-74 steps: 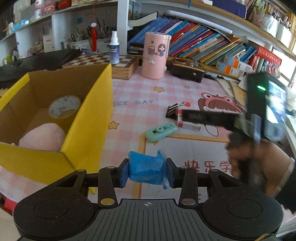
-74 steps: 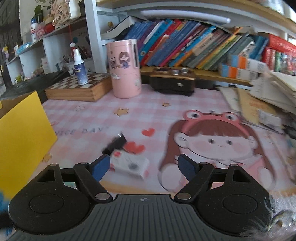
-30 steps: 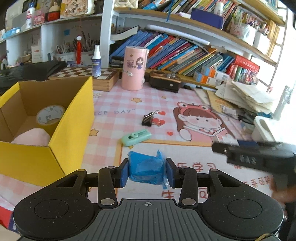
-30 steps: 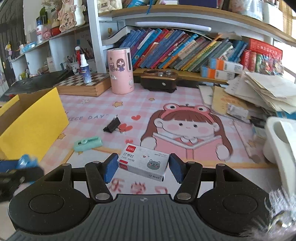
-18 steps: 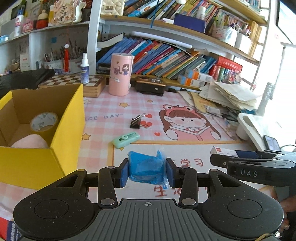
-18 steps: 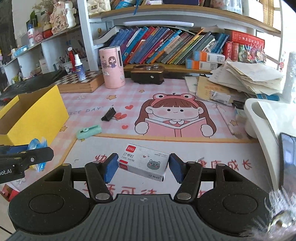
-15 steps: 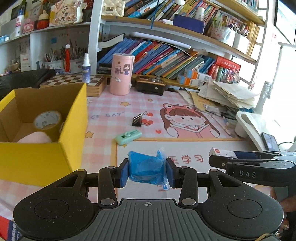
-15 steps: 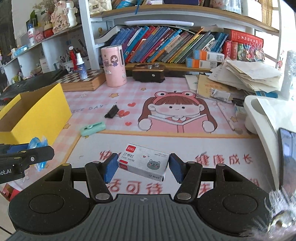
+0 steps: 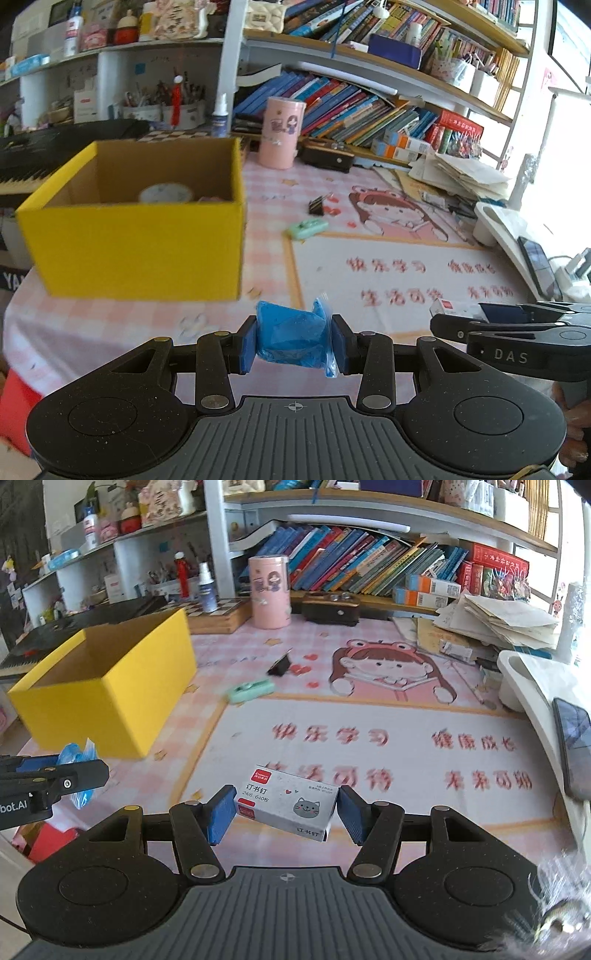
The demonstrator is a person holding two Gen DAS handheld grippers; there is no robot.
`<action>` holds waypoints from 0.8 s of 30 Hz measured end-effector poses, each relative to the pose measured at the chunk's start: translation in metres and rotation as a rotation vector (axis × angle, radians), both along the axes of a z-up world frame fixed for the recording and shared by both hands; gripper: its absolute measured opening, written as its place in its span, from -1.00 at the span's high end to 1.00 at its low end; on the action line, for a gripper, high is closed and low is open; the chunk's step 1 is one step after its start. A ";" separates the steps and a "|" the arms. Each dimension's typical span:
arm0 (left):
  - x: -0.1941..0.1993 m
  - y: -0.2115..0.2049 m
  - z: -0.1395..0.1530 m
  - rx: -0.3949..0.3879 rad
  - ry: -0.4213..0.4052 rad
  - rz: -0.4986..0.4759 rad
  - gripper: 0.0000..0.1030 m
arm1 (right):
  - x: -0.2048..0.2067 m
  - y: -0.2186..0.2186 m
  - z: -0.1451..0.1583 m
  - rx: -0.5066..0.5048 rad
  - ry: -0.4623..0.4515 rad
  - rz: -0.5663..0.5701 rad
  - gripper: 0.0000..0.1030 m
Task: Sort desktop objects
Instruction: 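Carry the blue bag with the left gripper toward the box while the right gripper carries the staple box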
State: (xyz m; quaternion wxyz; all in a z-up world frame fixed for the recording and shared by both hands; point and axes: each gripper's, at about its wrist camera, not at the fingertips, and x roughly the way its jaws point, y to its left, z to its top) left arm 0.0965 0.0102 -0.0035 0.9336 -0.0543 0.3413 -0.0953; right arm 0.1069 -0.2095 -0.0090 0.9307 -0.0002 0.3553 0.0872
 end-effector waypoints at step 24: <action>-0.092 0.085 -0.007 -0.024 0.010 0.117 0.24 | -0.100 0.108 -0.009 -0.041 0.044 0.196 -0.11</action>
